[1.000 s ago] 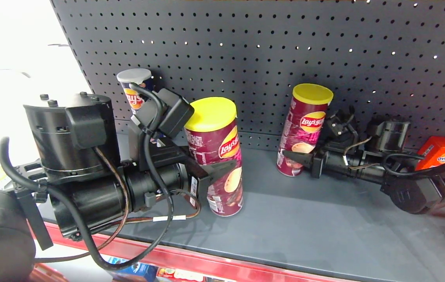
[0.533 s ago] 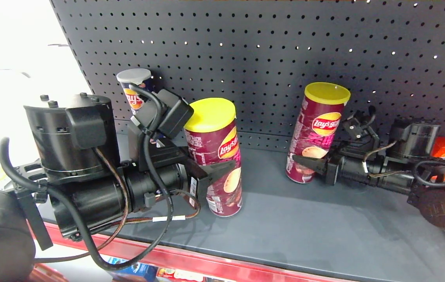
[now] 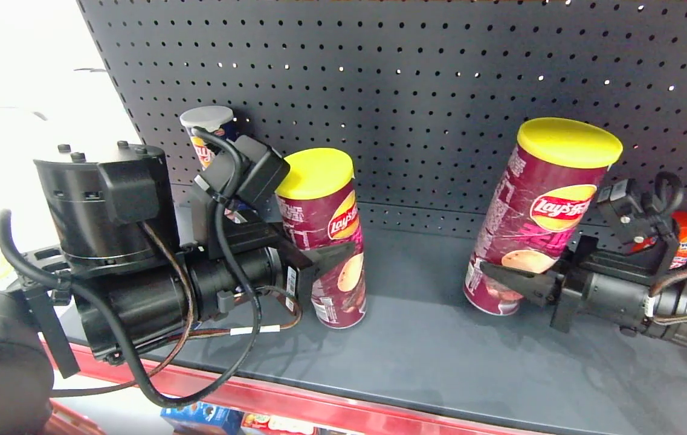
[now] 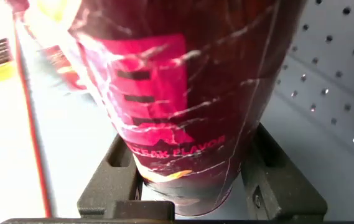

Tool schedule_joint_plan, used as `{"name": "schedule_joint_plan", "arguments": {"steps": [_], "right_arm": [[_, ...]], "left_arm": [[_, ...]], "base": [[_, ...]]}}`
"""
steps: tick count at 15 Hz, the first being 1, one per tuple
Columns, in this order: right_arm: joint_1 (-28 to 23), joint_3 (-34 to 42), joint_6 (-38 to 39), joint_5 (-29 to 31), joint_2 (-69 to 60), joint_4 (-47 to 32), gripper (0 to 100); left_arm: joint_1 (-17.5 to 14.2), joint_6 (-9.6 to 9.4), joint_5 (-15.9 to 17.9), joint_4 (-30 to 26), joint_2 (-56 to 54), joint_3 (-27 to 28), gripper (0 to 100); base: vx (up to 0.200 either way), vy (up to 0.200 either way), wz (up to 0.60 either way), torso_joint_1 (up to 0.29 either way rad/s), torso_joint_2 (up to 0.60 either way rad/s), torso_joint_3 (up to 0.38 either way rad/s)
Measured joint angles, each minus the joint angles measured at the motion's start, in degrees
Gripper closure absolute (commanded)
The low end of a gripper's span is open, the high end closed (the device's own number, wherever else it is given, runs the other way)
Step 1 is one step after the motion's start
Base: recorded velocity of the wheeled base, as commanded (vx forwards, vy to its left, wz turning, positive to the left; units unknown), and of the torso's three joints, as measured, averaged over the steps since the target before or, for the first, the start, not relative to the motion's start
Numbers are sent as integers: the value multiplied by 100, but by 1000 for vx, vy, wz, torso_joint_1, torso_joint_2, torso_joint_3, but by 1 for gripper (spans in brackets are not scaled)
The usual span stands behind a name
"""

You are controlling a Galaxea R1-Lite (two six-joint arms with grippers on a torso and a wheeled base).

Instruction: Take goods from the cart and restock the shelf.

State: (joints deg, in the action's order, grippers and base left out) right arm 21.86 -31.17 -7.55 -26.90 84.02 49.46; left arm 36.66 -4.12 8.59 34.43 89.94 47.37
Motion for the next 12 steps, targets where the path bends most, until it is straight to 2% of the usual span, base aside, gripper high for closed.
{"name": "schedule_joint_plan", "arguments": {"steps": [3, 6, 12], "right_arm": [[145, 640, 2, 74, -467, 24, 100], [463, 1158, 35, 534, -775, 63, 100], [877, 1527, 123, 942, -872, 252, 100]], "left_arm": [[5, -11, 2, 6, 18, 30, 100], [-13, -4, -1, 11, 51, 55, 100], [-83, -1, -17, 2, 46, 4, 100]], "base": [[0, 0, 0, 0, 0, 0], [0, 0, 0, 0, 0, 0], [0, 0, 0, 0, 0, 0]]}}
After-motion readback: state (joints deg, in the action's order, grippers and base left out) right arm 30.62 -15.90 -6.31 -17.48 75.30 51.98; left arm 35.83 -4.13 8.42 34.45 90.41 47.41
